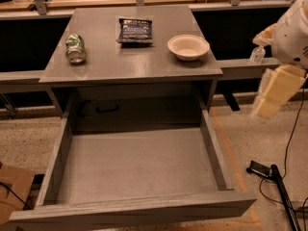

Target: Place blue chip bag into top drawer

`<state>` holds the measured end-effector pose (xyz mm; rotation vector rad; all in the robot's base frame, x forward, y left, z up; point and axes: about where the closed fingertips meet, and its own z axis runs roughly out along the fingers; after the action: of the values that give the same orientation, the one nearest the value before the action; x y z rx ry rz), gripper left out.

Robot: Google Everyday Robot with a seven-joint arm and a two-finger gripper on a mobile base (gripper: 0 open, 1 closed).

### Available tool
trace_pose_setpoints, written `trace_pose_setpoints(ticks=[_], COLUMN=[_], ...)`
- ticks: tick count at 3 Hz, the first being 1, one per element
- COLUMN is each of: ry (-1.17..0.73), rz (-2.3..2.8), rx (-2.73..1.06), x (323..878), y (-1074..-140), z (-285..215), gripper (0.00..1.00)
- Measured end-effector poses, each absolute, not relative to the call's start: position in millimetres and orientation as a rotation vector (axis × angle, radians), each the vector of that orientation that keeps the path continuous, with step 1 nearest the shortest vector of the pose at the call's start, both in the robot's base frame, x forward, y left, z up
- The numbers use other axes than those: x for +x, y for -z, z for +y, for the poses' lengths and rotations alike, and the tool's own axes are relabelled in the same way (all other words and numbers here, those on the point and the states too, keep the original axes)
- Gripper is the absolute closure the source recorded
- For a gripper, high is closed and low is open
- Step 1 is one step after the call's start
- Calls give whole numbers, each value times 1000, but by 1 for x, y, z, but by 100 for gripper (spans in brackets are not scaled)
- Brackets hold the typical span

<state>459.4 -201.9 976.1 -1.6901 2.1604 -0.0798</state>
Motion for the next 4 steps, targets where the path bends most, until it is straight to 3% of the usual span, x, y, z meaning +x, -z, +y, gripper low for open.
trace_pose_setpoints(ticks=[1, 3, 4], ry=[17, 7, -65], rz=[2049, 2012, 1902], rx=[-1574, -1476, -1416], x=[503, 523, 570], y=[-981, -986, -993], z=[-174, -169, -146], gripper=[0, 0, 0])
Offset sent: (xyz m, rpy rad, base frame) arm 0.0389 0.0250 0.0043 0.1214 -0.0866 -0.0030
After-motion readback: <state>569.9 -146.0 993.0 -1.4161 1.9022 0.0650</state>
